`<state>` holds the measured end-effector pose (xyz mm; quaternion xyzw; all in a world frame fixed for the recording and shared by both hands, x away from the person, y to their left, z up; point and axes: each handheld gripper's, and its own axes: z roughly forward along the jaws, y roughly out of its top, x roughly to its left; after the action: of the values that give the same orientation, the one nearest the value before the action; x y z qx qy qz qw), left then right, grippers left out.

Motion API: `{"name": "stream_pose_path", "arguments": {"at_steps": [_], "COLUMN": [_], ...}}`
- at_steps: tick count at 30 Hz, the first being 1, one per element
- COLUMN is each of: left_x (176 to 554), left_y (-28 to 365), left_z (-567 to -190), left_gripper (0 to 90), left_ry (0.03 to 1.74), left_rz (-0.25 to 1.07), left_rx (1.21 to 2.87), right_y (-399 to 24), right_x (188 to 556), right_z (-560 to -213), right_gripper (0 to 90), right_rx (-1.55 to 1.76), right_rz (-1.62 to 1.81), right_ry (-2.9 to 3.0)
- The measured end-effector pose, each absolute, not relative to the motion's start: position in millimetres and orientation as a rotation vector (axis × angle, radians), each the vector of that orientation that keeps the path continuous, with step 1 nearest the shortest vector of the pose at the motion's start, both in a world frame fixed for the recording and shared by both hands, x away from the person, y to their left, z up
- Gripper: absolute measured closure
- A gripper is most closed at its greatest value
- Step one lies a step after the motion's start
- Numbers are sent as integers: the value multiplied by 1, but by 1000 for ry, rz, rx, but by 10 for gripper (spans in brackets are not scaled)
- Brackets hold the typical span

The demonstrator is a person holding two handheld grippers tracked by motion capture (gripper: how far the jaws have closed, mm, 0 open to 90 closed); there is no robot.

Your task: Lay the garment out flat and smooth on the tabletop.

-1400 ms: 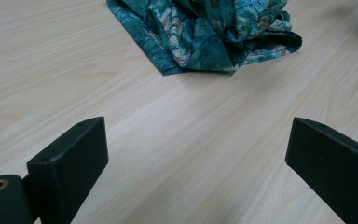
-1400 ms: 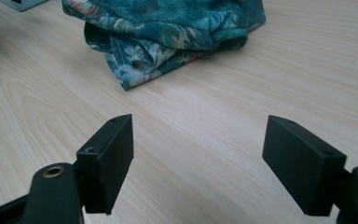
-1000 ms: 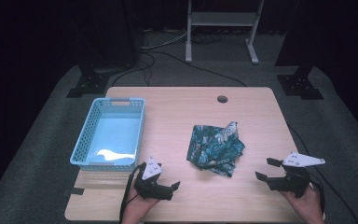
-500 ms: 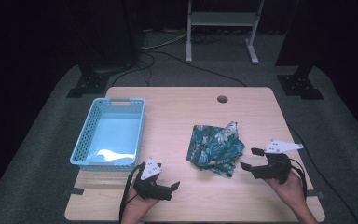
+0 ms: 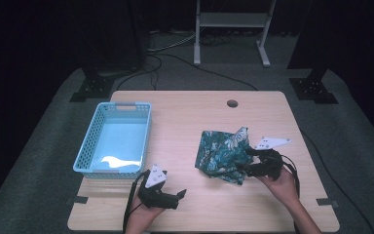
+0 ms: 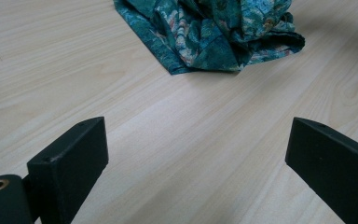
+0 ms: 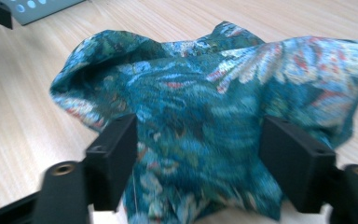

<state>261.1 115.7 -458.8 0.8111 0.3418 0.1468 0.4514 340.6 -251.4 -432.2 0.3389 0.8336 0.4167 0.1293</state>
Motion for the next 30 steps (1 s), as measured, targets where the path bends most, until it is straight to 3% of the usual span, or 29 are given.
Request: {"name": "stream_pose_path", "arguments": {"at_steps": [6,15,30], "left_x": [261,262,261], "left_y": [115,113,112], "left_z": [-460,-462,-461], "left_gripper": [48,49,49], "left_ry": [848,851,847], "left_rz": [370,373,372], "left_rx": [2017,2025,2022], "right_y": [-234,-220,-214], "right_x": [357,373,366], "right_z": [-444,-462,-461], "right_gripper": [291,369,446], "right_rx": [1021,1021,927], "right_rz": [1158,1045,987], "right_ry": [2464,2540,2608]}}
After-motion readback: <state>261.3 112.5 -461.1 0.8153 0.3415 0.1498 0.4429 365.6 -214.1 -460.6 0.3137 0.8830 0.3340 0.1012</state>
